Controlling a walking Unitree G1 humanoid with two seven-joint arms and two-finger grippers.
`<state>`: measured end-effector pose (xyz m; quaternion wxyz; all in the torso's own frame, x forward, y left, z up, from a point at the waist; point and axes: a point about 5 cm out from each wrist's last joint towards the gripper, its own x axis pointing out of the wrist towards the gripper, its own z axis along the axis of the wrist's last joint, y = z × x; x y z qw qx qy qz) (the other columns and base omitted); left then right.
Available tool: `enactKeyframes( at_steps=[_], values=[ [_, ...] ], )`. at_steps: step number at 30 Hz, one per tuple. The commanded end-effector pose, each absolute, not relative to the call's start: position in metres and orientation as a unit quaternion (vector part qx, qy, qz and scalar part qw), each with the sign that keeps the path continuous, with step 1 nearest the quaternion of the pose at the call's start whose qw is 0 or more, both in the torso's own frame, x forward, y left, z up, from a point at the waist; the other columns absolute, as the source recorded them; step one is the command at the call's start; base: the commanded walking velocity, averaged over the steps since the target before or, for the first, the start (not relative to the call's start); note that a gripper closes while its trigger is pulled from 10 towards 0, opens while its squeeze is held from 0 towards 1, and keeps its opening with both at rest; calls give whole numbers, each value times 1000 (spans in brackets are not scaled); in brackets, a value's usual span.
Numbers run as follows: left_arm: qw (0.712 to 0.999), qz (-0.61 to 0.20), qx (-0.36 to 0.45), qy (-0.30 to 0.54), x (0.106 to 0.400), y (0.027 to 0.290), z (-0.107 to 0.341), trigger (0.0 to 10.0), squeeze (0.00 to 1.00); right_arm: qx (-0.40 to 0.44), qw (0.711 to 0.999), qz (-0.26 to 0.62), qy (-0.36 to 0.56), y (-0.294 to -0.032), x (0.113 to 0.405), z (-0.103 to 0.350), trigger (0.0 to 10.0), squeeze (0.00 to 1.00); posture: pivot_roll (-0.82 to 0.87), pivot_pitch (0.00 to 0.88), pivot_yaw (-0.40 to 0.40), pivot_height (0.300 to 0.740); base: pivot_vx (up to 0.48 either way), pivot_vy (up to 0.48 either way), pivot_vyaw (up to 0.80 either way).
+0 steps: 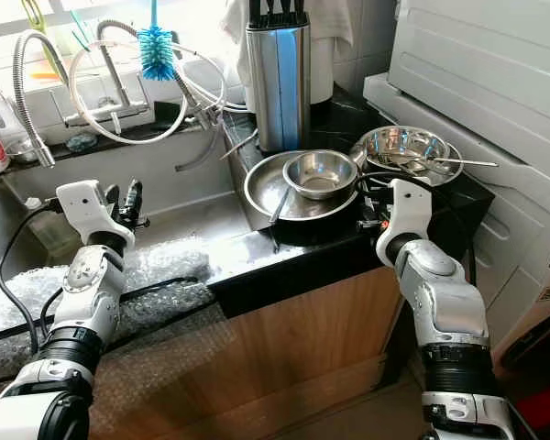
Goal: Kitchen organization
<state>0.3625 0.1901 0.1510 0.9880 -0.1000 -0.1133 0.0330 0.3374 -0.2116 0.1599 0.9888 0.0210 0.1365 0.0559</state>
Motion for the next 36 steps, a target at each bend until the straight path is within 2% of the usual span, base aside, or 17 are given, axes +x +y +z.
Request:
enactKeyframes(
  at_steps=[1,14,24,25,26,27,31,36],
  values=[
    [989,35,-94,-108,365,191,154,10000,0,22,989,65,129,-206,340,163,0,0,-111,0,117,740,0,0,0],
    [990,34,-91,-106,365,190,153,10000,0,26,993,62,93,-202,342,173,0,0,-112,0,117,740,0,0,0],
    [990,33,-93,-105,365,188,152,10000,0,18,997,73,30,-194,343,189,0,0,-113,0,117,740,0,0,0],
    [990,33,-93,-105,365,188,152,10000,0,16,996,84,20,-191,342,192,706,0,-112,0,117,740,0,0,0],
    [990,33,-93,-105,365,188,152,10000,0,11,995,96,10,-187,342,195,4510,0,-111,0,117,740,0,0,0],
    [989,34,-94,-105,365,188,152,10000,0,8,995,103,4,-185,341,196,10000,0,-110,0,117,740,0,0,0],
    [989,34,-94,-105,365,188,152,10000,0,-7,989,143,-34,-170,337,208,10000,0,-112,0,119,740,0,0,0],
    [990,36,-94,-104,365,189,151,10000,0,-71,968,230,-75,-133,326,213,10000,0,-119,0,123,740,0,0,0]
  ],
)
